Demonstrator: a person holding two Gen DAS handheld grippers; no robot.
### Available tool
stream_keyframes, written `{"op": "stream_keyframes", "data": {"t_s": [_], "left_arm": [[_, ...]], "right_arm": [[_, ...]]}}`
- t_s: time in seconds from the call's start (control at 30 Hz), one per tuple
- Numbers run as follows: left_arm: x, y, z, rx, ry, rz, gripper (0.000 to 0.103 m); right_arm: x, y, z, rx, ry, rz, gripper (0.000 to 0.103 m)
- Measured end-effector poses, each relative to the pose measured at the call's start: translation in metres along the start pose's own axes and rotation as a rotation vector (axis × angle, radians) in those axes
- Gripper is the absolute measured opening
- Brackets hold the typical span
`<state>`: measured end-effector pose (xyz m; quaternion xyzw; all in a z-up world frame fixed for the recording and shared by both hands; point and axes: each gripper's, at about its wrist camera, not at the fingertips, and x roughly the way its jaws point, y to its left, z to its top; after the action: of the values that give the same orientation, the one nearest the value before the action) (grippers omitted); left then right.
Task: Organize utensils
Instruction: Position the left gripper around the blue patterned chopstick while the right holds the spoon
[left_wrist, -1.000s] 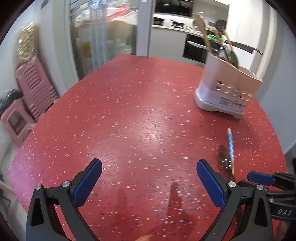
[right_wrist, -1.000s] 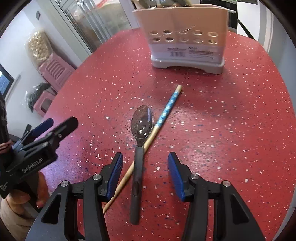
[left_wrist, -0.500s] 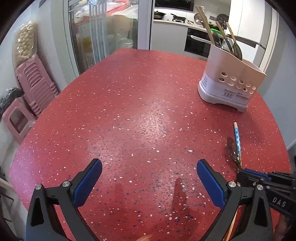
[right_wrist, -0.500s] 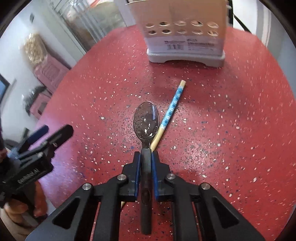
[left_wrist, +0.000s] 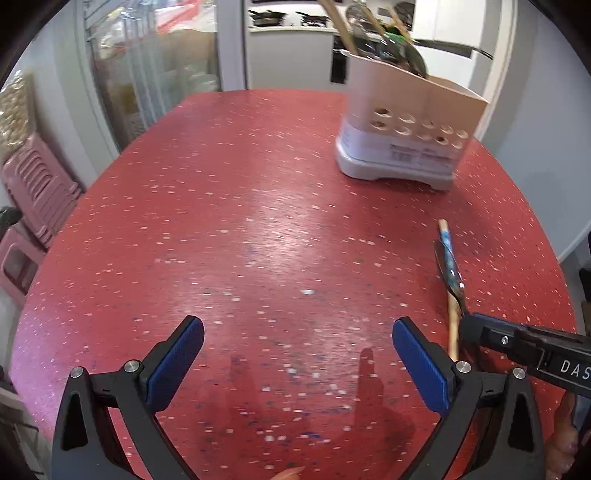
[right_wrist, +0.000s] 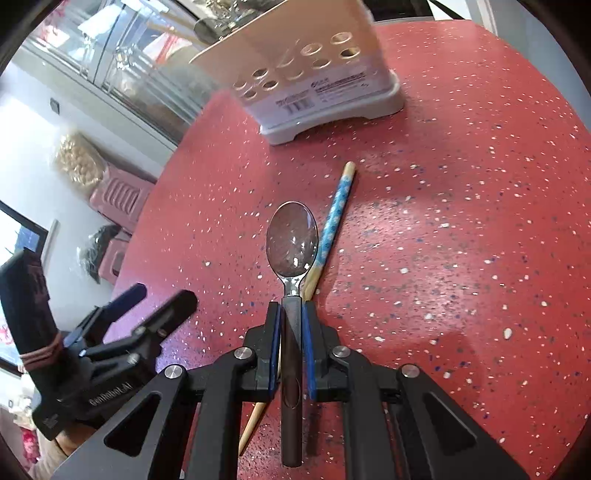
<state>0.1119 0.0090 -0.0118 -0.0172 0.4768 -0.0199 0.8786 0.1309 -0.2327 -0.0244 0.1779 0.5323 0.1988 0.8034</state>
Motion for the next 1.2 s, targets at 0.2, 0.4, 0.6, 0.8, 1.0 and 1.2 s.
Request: {"op": "stream_keyframes", "data": {"t_s": [0.2,0.4,0.6,0.8,1.0,1.2], "left_arm": [[0.012,-0.028,0.005,0.073,0.040,-0.049,0.103],[0.026,-0.061,0.013,0.159,0.091,-0.095,0.103],[0.039,-0.091,0.023,0.248,0.158,-0.121,0.091],[0.041,-0.109,0.034,0.319,0.197,-0.145,0.079],[0.048,-0.121,0.042,0.363,0.237,-0.157,0.074],[0.055,-0.125,0.052,0.370,0.262,-0.155,0.074]], "right_arm": [[-0.018,-0.020,0.000,0.031,-0.029,-0.013,0.013],[-0.032,-0.034,0.004,0.054,-0.053,-0.044,0.013],[-0.040,-0.038,0.004,0.053,-0.060,-0.063,0.012],[-0.041,-0.041,0.006,0.055,-0.065,-0.062,0.012],[-0.045,-0.043,0.007,0.054,-0.070,-0.064,0.012],[-0.050,-0.046,0.007,0.057,-0.074,-0.060,0.012]]}}
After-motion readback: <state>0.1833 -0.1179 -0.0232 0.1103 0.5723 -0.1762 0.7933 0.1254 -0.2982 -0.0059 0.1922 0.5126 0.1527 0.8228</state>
